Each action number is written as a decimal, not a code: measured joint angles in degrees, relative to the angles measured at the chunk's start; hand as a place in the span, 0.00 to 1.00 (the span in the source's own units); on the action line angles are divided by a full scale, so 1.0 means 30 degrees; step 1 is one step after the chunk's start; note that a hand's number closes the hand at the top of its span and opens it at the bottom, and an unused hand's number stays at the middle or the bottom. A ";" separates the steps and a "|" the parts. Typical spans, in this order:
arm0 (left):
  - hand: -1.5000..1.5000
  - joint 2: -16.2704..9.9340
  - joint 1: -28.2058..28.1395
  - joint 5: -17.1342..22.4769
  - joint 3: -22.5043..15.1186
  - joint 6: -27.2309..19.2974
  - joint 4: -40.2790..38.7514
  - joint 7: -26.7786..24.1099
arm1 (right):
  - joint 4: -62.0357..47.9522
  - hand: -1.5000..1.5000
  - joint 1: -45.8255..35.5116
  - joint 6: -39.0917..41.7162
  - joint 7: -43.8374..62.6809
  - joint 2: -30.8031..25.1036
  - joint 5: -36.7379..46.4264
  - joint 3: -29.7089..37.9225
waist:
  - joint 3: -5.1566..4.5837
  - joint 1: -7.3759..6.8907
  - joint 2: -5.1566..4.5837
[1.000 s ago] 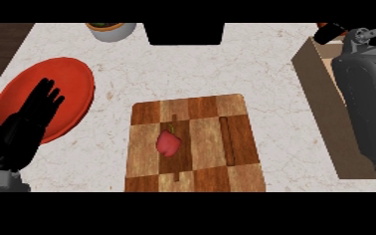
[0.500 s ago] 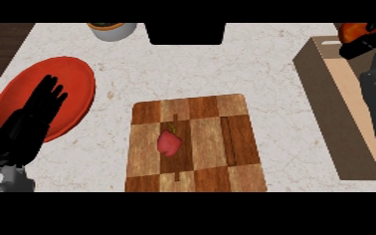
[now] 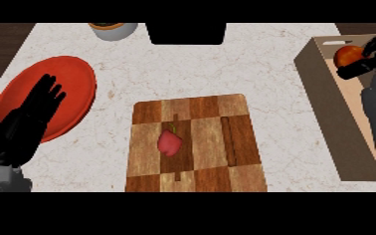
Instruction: Pick the tomato from the cutting board and place it in the cardboard box
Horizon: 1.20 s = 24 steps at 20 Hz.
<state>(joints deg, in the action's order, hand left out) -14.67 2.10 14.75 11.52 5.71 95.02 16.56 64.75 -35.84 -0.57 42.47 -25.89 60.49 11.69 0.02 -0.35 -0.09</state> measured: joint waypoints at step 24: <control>0.50 0.0584 -0.0590 -0.0515 0.0015 -0.0121 0.0410 0.0036 | 0.5417 0.00 0.4614 -0.8060 -0.4718 0.2136 -0.7383 0.5933 | -0.0010 0.0295 0.0115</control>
<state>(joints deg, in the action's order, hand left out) -12.92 0.33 13.20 11.56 5.34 96.24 16.67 81.00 -22.00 -24.75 28.32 -19.48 38.34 29.48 -0.01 0.53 0.26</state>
